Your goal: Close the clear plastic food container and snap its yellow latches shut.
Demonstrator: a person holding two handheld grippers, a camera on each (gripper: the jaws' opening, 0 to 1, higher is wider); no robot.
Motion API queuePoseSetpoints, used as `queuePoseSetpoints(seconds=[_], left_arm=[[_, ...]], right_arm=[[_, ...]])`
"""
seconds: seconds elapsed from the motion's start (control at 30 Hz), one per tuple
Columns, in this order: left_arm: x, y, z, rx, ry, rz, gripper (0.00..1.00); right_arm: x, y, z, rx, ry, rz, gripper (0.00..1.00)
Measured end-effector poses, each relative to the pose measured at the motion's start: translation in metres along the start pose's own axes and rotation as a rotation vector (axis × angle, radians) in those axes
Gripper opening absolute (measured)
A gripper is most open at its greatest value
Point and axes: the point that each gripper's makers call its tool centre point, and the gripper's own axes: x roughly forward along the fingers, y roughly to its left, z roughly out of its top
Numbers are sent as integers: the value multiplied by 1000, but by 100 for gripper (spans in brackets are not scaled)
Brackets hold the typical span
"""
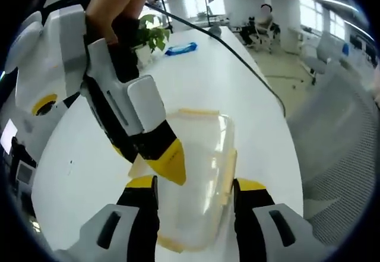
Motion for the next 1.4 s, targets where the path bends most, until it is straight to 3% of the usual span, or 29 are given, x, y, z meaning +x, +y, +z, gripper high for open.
queuePoseSetpoints(seconds=[0.33,0.37,0.47,0.63,0.7,0.73,0.77,0.87,1.03,1.17,1.4], left_arm=[[7,0,3,30,35,13,50],[8,-1,3,38,39,12,51],[7,-2,2,37,37,10,51],[8,-3,1,53,18,31,50],[9,-2,1,91,-4,64,49],[6,8,-6,81,13,141,48],[13,-3,-1,71,-20,78,47],[14,1,0,69,1,82,48],[13,0,1,67,-3,78,49],[9,0,3,16,-21,45,49],[8,-2,3,27,-16,48,49]], right_arm=[[2,0,-1,18,-9,21,41],[3,7,-6,75,22,45,40],[5,7,-5,4,22,59,40],[4,7,-4,6,-16,49,41],[4,7,-2,12,-33,34,42],[4,8,-2,12,-36,31,42],[4,8,-1,9,-41,27,42],[4,6,1,15,-54,15,43],[5,6,5,31,-59,-7,44],[6,6,6,48,-49,-25,46],[4,6,4,51,-66,-46,46]])
